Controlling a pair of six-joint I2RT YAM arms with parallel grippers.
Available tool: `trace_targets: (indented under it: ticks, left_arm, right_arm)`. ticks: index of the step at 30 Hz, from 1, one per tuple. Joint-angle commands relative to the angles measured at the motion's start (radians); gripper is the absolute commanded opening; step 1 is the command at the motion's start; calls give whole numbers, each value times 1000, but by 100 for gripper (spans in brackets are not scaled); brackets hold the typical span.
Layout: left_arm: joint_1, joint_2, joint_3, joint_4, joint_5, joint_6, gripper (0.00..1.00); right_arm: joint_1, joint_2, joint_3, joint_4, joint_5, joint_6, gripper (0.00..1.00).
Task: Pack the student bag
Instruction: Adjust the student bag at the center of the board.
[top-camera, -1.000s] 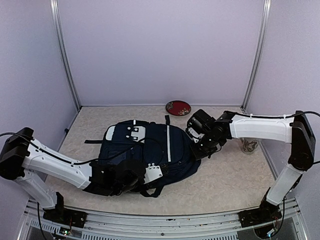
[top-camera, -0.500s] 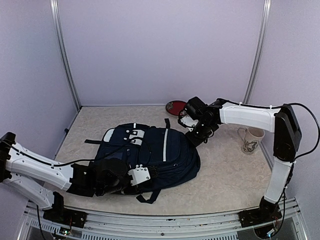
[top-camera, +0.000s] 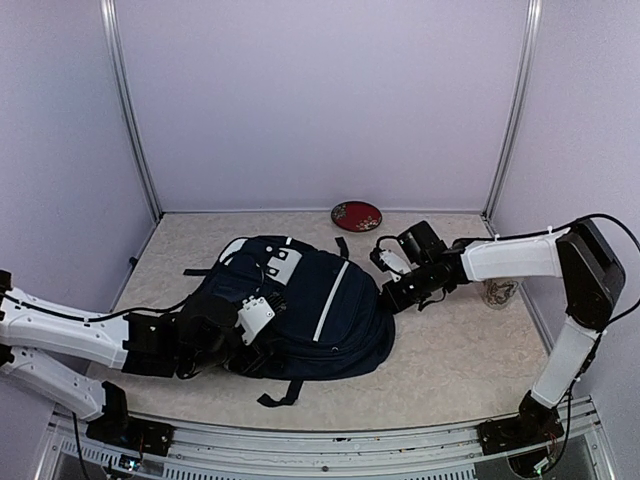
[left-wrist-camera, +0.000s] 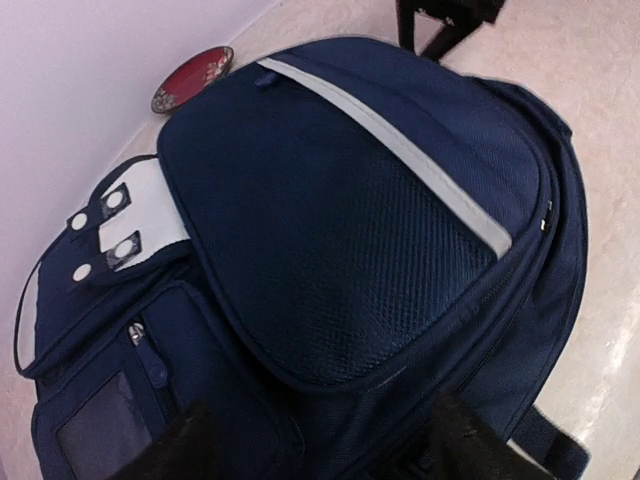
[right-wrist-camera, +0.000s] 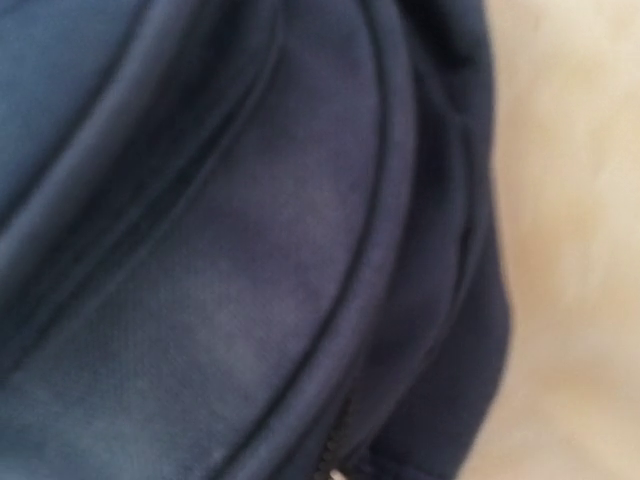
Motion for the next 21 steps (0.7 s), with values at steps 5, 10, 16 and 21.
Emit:
trace_targets:
  ticks: [5,10,16,21]
  left_arm:
    - [16,-151,66,-304,-28,-489,84]
    - [261,-233,-9,-433,30,-735,78]
    - [241,-429,-51,-241,186,-579,60]
    - [55,-531,-57,-137,180,-435,44]
  right_arm:
    - [149,-65,-203,219,-39,252,0]
    - [278,-53,-180,169,19,303,0]
    - [516,51,-34,256,-133,424,0]
    - [544,96,23,391,-244,500,0]
